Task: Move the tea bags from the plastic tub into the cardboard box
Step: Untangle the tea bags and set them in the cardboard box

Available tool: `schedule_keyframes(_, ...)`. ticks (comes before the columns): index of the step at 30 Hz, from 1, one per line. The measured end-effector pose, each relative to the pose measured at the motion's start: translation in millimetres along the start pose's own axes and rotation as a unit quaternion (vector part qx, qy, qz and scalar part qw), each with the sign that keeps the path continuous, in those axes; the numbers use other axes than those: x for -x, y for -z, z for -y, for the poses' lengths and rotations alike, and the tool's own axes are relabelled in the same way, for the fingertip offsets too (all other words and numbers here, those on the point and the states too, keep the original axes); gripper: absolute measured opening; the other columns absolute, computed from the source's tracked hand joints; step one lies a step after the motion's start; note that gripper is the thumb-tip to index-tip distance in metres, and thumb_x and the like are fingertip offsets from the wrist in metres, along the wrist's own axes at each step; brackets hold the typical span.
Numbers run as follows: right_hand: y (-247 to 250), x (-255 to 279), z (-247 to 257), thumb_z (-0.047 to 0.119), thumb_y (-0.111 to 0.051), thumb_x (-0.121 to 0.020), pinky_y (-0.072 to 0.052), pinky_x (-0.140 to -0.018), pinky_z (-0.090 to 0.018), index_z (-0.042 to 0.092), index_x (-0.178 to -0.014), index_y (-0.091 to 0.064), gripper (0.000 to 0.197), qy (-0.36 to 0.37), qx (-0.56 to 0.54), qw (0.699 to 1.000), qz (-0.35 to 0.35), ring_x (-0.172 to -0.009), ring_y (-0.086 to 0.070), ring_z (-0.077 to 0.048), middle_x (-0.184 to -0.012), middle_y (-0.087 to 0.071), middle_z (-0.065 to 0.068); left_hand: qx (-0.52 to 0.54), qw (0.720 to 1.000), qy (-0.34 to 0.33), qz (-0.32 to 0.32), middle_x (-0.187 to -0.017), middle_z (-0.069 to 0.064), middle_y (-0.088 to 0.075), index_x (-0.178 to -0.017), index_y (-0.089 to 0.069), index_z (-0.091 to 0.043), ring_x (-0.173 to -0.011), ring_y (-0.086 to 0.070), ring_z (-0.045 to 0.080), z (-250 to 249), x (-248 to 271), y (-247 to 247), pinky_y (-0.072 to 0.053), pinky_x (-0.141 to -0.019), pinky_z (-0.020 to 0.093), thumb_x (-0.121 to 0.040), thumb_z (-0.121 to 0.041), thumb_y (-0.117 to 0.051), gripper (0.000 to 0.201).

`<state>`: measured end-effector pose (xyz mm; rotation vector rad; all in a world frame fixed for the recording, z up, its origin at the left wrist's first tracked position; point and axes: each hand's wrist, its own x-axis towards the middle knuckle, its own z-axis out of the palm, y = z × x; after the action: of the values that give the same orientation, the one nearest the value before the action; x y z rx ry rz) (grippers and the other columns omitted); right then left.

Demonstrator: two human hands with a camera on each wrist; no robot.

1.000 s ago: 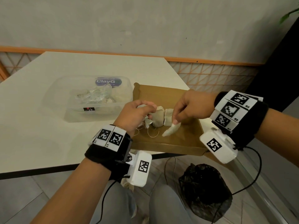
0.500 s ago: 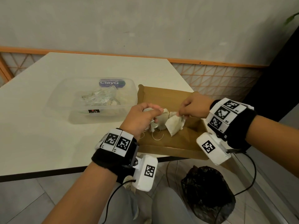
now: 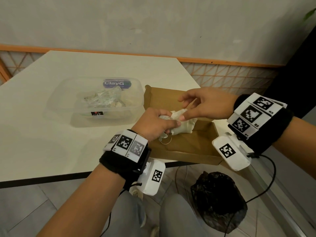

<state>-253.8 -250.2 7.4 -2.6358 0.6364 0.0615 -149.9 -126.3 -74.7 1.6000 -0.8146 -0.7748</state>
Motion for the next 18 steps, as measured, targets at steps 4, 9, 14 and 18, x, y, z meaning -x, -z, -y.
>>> schedule_keyframes(4,-6,-3,5,0.032,-0.072,-0.077,-0.046,-0.077,-0.026,0.019,-0.100,-0.068,0.027,0.024,0.055,0.998,0.011,-0.075,-0.055,-0.007,-0.082,-0.062,0.008,-0.049,0.998,-0.011,0.025,-0.058,0.002,-0.058,-0.086,-0.069,-0.015,-0.046,-0.051,0.005,-5,1,0,-0.041,-0.043,0.015,-0.078,-0.019,-0.076,0.012)
schedule_keyframes(9,-10,5,-3,0.026,-0.070,-0.080,-0.044,-0.077,-0.025,0.020,-0.087,-0.069,0.010,-0.006,0.041,0.999,0.016,-0.076,-0.054,-0.007,-0.078,-0.061,0.010,-0.009,0.999,-0.002,-0.039,-0.044,-0.006,-0.053,-0.088,-0.068,-0.015,-0.036,-0.044,0.005,-5,4,12,-0.037,-0.036,0.017,-0.081,-0.015,-0.073,0.008)
schedule_keyframes(14,-30,-1,-17,0.030,-0.071,-0.079,-0.045,-0.081,-0.027,0.025,-0.086,-0.070,0.009,-0.047,0.087,0.993,0.065,-0.082,-0.053,-0.009,-0.079,-0.060,0.013,0.035,0.997,-0.002,-0.069,-0.038,-0.010,-0.051,-0.093,-0.068,-0.009,-0.032,-0.044,0.001,-3,6,18,-0.033,-0.033,0.013,-0.082,-0.012,-0.071,0.012)
schedule_keyframes(18,-32,-18,-28,0.024,-0.072,-0.078,-0.044,-0.080,-0.027,0.023,-0.084,-0.068,0.007,-0.097,0.042,0.994,0.012,-0.086,-0.055,-0.012,-0.086,-0.062,0.007,0.033,0.997,0.002,-0.062,-0.037,-0.009,-0.050,-0.093,-0.067,-0.010,-0.029,-0.041,0.002,-4,7,18,-0.033,-0.033,0.013,-0.083,-0.013,-0.070,0.011)
